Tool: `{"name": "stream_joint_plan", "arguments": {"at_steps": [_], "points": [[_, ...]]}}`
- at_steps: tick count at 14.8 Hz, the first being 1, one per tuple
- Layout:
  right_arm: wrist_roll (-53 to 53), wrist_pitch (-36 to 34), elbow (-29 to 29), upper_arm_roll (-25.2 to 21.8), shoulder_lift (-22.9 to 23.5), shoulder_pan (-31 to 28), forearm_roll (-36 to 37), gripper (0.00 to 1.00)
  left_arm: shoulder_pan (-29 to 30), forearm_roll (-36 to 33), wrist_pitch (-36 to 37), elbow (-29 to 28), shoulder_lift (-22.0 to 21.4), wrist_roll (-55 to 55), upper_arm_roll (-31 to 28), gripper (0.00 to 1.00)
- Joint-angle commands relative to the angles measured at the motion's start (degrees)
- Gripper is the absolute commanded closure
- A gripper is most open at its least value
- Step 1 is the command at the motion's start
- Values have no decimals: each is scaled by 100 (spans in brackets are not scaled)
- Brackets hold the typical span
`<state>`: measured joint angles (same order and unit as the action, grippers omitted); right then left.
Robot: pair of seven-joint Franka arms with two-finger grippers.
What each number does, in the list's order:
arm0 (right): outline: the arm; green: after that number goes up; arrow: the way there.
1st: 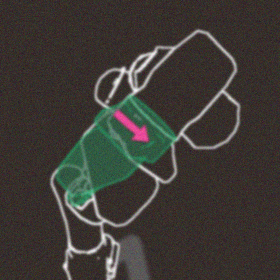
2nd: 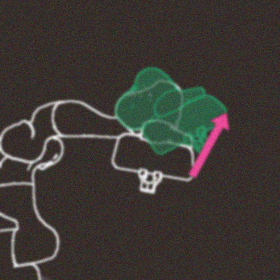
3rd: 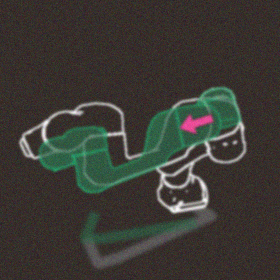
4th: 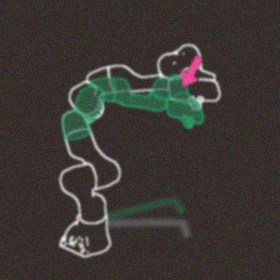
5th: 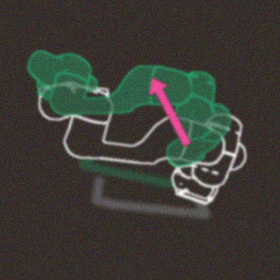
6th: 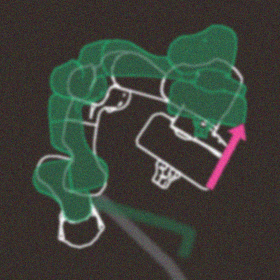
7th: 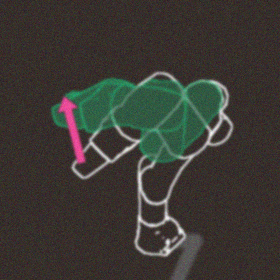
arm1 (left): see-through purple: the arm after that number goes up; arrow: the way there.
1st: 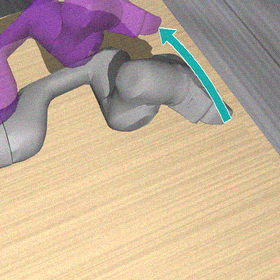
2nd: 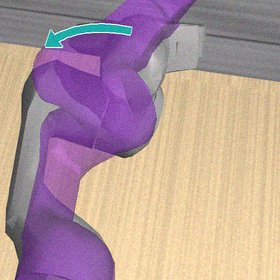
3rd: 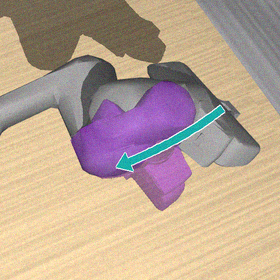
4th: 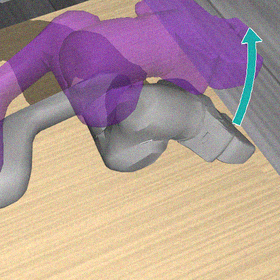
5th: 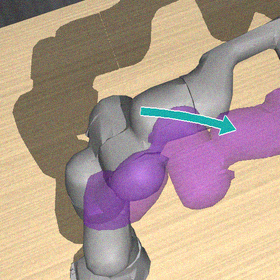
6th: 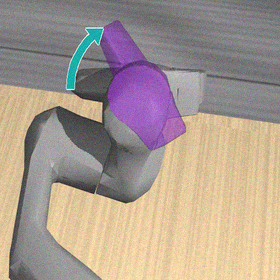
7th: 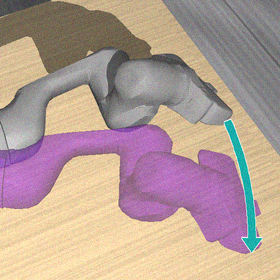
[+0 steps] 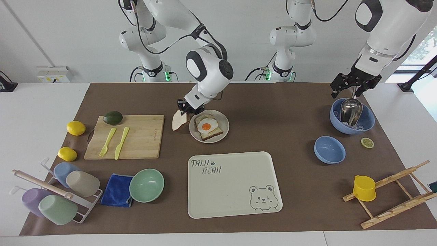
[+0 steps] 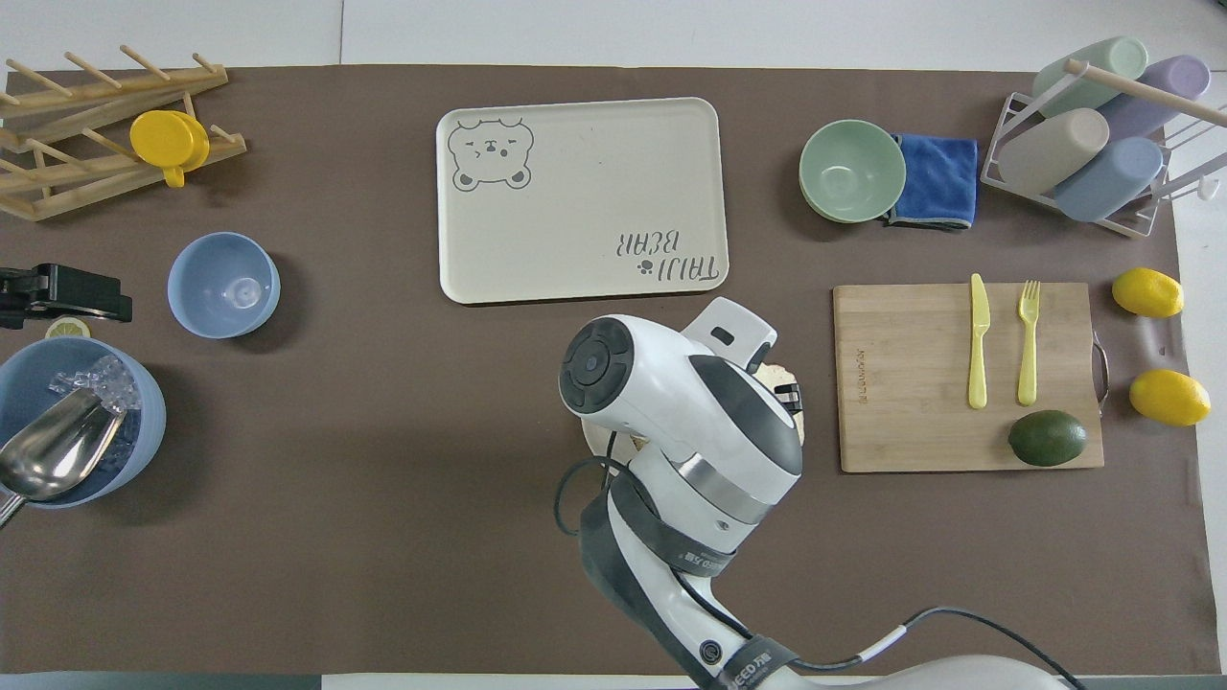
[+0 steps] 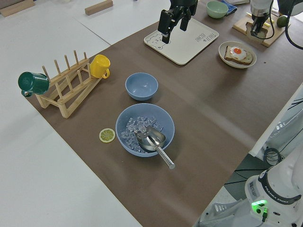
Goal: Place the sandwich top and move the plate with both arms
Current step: 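Lower the bread slice onto the egg and open the right gripper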
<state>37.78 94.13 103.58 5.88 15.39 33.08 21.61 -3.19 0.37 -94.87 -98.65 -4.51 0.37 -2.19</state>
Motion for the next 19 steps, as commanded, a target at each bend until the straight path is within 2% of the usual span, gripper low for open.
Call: {"name": "stream_joint_plan", "arguments": {"at_steps": [1, 8, 10, 16, 17, 19], "points": [[-34, 218, -269, 53, 271, 93, -112, 100, 99, -90, 3, -137, -120, 7, 43, 0], [307, 1000, -286, 71, 351, 146, -429, 100, 99, -90, -14, -225, -138, 59, 43, 0], [536, 1308, -269, 80, 403, 146, -797, 100, 108, -90, -32, -312, -199, 59, 43, 0], [634, 1678, -49, 80, 395, 41, -956, 100, 117, -90, -49, -383, -226, 51, 25, 0], [634, 1705, -40, 80, 403, 32, -956, 93, 117, -90, -58, -444, -261, 50, 25, 0], [651, 1749, -23, 80, 395, 6, -974, 26, 117, -90, -67, -541, -322, 33, 25, 0]]}}
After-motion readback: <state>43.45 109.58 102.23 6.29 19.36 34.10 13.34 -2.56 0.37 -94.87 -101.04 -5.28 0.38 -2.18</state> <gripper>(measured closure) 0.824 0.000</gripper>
